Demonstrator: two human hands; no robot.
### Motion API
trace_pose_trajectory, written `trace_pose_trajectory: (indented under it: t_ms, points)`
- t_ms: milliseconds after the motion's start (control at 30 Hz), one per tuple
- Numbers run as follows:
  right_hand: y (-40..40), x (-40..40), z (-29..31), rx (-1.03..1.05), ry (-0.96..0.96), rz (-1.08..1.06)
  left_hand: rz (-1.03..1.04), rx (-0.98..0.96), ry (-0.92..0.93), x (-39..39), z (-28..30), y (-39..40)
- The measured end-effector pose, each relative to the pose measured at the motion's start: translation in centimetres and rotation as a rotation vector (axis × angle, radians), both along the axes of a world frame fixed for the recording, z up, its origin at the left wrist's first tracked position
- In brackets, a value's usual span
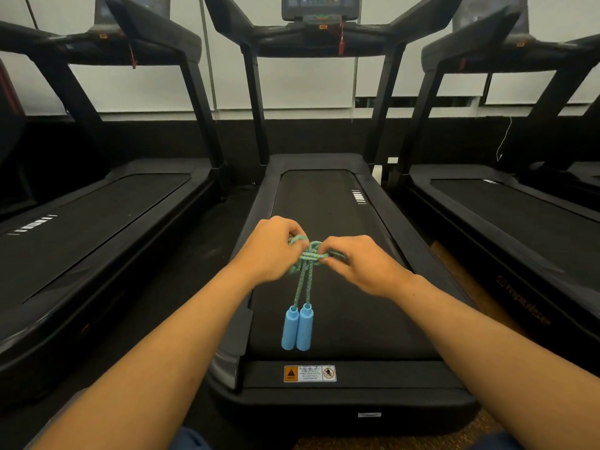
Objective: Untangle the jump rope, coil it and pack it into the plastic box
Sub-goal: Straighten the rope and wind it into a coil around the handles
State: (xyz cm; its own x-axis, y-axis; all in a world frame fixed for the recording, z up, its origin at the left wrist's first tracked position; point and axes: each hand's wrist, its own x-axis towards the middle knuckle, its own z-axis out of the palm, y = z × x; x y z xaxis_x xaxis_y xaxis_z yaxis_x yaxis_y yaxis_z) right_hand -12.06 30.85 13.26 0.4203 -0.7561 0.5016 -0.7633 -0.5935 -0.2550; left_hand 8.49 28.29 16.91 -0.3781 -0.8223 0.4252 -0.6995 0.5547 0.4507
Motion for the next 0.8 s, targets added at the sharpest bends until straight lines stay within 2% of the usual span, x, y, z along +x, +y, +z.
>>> trace_pose_trajectory:
  t_ms: [67, 167, 200, 267, 400, 533, 633, 700, 800]
  points:
    - [-0.1, -0.1, -0.2, -0.016, 0.015, 0.002, 0.055, -0.02, 0.183, -0.5, -0.2, -0.2]
    - [-0.4, -0.4, -0.7, -0.012, 0.043, 0.012, -0.112, 0.341, 0.801, -0.8, -0.1, -0.6]
    - [-0.5, -0.6, -0.9, -0.006, 0.04, 0.015, -0.186, 0.451, 0.954, -0.8, 0.1, -0.6]
    - [-0.6, -0.8, -1.1, 0.001, 0.032, 0.016, -0.283, 0.554, 1.102, -0.7, 0.4, -0.5]
    - [-0.8, -0.7, -1.3, -0.003, 0.047, 0.017, -0.349, 0.554, 1.132, -1.1, 0.6, -0.1]
    - [-0.8, -0.5, -1.4, -0.002, 0.039, 0.038, -0.363, 0.463, 0.912, -1.3, 0.5, 0.6]
    - [-0.7, -0.3, -1.6, -0.009, 0.04, 0.056, -0.349, 0.444, 0.853, -1.7, 0.5, 1.2]
    - [-0.8, -0.1, -1.7, -0.03, 0.031, 0.065, -0.338, 0.426, 0.901, -1.9, 0.6, 1.3]
    - [-0.8, -0.1, -1.9, -0.086, -0.037, 0.053, -0.327, 0.409, 1.085, -1.6, 0.7, 0.5]
